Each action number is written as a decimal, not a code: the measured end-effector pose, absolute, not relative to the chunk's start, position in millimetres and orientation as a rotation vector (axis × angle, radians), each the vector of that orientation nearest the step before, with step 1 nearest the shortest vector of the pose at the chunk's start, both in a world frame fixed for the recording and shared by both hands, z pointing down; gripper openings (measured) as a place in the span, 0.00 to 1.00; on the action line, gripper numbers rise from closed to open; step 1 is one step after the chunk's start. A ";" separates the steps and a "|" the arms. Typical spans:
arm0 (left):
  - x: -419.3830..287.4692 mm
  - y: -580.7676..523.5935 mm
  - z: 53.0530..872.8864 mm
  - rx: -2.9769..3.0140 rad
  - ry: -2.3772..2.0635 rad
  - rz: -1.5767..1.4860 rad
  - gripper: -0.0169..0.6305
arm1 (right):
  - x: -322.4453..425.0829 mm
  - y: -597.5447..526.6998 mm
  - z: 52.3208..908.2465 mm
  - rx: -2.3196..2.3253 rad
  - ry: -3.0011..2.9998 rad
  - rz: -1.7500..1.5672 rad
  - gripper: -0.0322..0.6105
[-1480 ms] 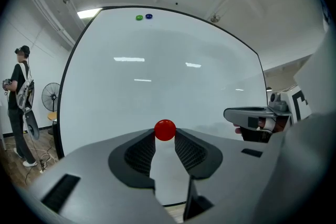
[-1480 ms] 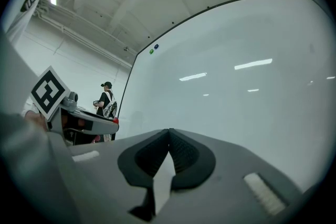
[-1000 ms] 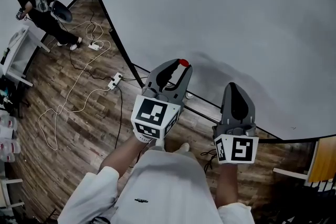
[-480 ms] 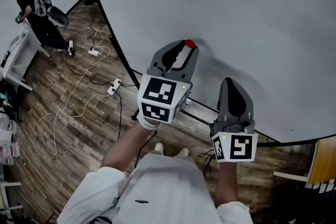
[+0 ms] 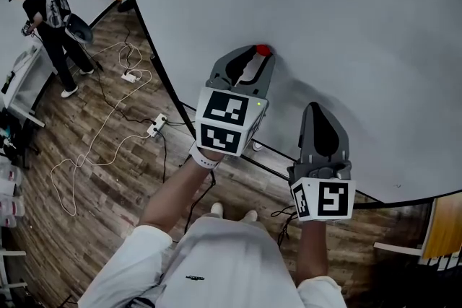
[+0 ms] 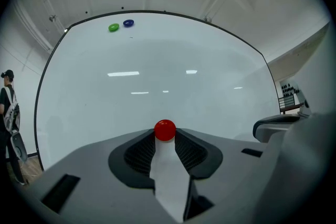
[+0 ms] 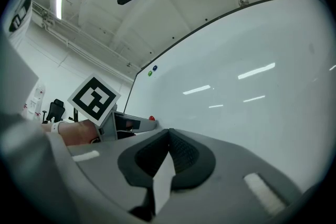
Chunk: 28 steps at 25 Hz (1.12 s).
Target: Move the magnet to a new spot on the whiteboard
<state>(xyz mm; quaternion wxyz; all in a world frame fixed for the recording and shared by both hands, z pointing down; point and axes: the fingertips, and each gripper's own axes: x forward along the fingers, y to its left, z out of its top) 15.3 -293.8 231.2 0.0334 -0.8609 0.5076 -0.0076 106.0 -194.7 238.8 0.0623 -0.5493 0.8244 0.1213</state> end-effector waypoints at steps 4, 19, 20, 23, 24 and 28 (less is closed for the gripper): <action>14.2 -299.4 228.4 -2.644 1.574 -0.047 0.21 | 107.0 -197.2 234.4 -1.655 2.489 0.376 0.05; 14.8 -300.4 227.0 -2.594 1.648 -0.148 0.21 | 108.2 -202.1 234.9 -1.647 2.478 0.331 0.05; 15.0 -300.0 226.8 -2.593 1.650 -0.149 0.21 | 108.8 -201.7 235.0 -1.648 2.476 0.327 0.05; 14.5 -300.6 227.2 -2.596 1.648 -0.139 0.21 | 109.9 -202.3 235.7 -1.654 2.473 0.320 0.05; 14.2 -300.9 227.4 -2.598 1.647 -0.132 0.21 | 110.1 -202.4 235.9 -1.657 2.473 0.319 0.05; 14.5 -298.0 227.7 -2.605 1.640 -0.100 0.21 | 112.7 -198.3 237.3 -1.665 2.470 0.321 0.05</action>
